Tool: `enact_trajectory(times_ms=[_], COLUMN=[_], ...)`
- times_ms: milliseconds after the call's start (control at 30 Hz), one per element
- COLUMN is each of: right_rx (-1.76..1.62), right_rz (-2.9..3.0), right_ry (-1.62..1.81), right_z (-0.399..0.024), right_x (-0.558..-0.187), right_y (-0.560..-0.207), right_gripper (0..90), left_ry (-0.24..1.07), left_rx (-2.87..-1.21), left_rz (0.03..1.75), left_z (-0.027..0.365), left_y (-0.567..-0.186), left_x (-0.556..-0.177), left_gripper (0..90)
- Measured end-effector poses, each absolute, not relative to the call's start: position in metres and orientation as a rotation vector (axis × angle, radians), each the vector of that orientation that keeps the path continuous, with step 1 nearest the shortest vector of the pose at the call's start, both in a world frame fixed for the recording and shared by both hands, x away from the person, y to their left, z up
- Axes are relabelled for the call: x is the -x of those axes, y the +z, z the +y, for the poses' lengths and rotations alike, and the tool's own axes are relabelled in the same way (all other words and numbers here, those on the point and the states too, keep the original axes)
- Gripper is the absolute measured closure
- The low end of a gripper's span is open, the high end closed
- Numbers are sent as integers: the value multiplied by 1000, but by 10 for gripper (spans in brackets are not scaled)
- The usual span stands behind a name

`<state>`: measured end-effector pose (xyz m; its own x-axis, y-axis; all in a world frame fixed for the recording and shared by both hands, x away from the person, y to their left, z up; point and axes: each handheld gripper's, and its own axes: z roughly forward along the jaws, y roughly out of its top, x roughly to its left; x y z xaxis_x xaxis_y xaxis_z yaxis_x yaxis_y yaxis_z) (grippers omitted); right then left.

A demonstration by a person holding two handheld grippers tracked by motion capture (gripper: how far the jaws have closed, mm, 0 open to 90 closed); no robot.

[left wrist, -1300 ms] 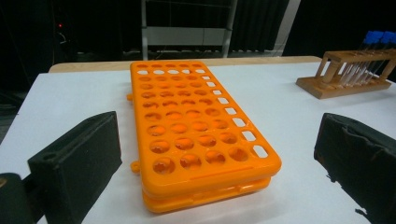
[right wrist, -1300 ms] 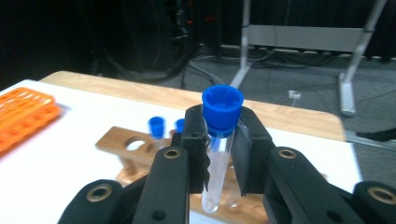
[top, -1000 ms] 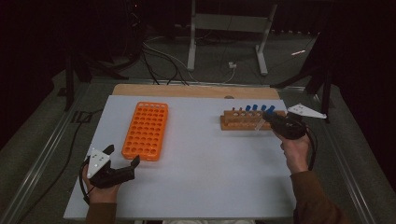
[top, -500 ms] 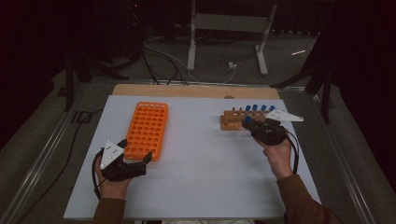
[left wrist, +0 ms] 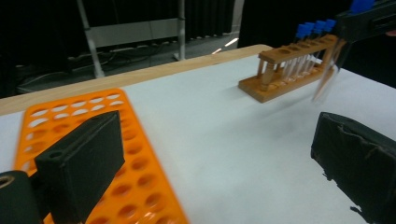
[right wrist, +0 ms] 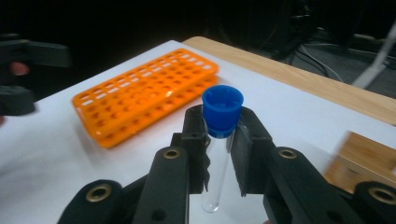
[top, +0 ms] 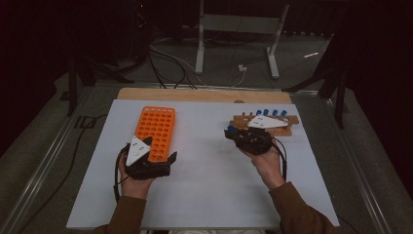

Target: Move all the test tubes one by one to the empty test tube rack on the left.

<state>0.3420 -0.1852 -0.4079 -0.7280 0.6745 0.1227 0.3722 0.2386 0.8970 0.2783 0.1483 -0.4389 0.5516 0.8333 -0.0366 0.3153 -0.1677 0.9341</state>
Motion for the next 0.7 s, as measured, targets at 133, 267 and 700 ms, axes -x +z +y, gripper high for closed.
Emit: enact_trajectory(times_ms=[133, 267, 700], right_rx=[-947, -915, -857], right_rz=[2254, 2296, 2353], right_ry=[1515, 1529, 1566], right_z=[-169, -152, -127], right_x=[-338, -334, -326], right_y=[-409, -412, -414], right_gripper=[764, 764, 763], left_ry=[583, 557, 525], left_rx=[-1752, -1763, -1835], left_rz=[951, 931, 840], left_z=[133, 117, 81], left_y=[-442, -442, -441], left_x=[-284, -289, -293], left_gripper=[51, 75, 349])
